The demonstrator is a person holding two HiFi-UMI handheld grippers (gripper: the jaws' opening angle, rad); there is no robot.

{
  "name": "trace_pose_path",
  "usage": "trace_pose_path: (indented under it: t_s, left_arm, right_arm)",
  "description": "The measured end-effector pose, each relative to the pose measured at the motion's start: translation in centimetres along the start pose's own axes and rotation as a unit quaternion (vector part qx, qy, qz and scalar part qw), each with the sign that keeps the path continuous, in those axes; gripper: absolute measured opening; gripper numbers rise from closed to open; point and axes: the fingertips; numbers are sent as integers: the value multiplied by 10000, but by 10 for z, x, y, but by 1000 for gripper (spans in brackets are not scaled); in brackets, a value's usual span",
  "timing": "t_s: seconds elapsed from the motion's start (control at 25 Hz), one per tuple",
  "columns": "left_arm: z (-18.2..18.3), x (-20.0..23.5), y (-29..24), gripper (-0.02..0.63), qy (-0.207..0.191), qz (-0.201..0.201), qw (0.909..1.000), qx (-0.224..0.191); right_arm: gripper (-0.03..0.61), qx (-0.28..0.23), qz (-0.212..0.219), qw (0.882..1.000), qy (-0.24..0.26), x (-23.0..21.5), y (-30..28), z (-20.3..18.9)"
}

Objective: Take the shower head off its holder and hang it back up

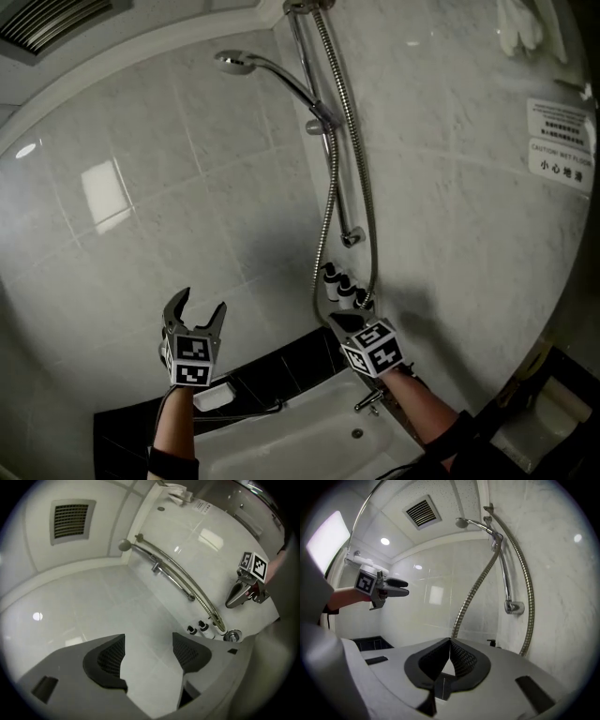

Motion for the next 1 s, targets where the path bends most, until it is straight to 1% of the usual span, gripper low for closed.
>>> trace_pose_path:
  t_s: [0.04, 0.12, 0.2, 0.24, 0.32, 0.36, 0.4, 0.48, 0.52, 0.56, 0.6, 0.68, 0.8, 0.84, 0.96, 1.0]
  left_arm:
    - [21, 4, -10, 324, -194, 31, 9997, -119]
    - [66, 8, -29, 324, -719, 74, 9969, -324]
    - [109, 11, -46, 324, -1361, 156, 9895, -461]
    - [130, 13, -53, 324, -1717, 225, 9835, -518]
    - [171, 16, -68, 324, -2405, 372, 9680, -615]
    - [191, 16, -75, 330, -2653, 414, 9610, -657]
    - [209, 17, -81, 342, -2809, 427, 9563, -693]
    - [243, 17, -93, 342, -3010, 434, 9498, -740]
    - [257, 17, -98, 342, -3164, 462, 9446, -745]
    - [271, 17, -104, 342, -3379, 512, 9369, -739]
    - [283, 17, -108, 342, -3639, 578, 9268, -721]
    - [308, 22, -118, 342, -4192, 750, 9025, -649]
    - [339, 37, -134, 342, -4965, 1105, 8601, -379]
    - [351, 38, -137, 342, -5185, 1231, 8454, -367]
    - [390, 27, -139, 342, -5734, 1498, 8034, -578]
    - [398, 26, -142, 342, -5882, 1568, 7912, -588]
  right_arm:
    - [20, -70, -14, 10000, 37, -5, 0, 13]
    - [20, -211, -54, 9997, 53, -14, 0, 36]
    - [20, -344, -129, 9993, 59, -24, 1, 57]
    - [20, -414, -174, 9990, 60, -28, 2, 68]
    - [20, -575, -251, 9980, 44, -37, 4, 91]
    - [20, -659, -277, 9974, 46, -41, 5, 103]
    - [20, -734, -299, 9968, 64, -46, 6, 115]
    - [20, -840, -355, 9958, 109, -58, 9, 137]
    - [20, -872, -390, 9954, 116, -64, 11, 145]
    - [20, -897, -427, 9950, 116, -70, 13, 152]
    - [20, -919, -461, 9946, 111, -76, 16, 158]
    - [20, -957, -510, 9941, 86, -86, 20, 166]
    - [20, -991, -546, 9936, 2, -99, 22, 172]
    - [20, -994, -558, 9935, -8, -103, 22, 173]
    - [20, -985, -578, 9935, 5, -112, 22, 175]
    - [20, -985, -584, 9934, 11, -115, 22, 175]
Point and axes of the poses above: the fingertips, and each gripper's own axes: y backward along the fingers, x to its left, z out of its top, and after that the axes turned 3 degrees about y, right-handed
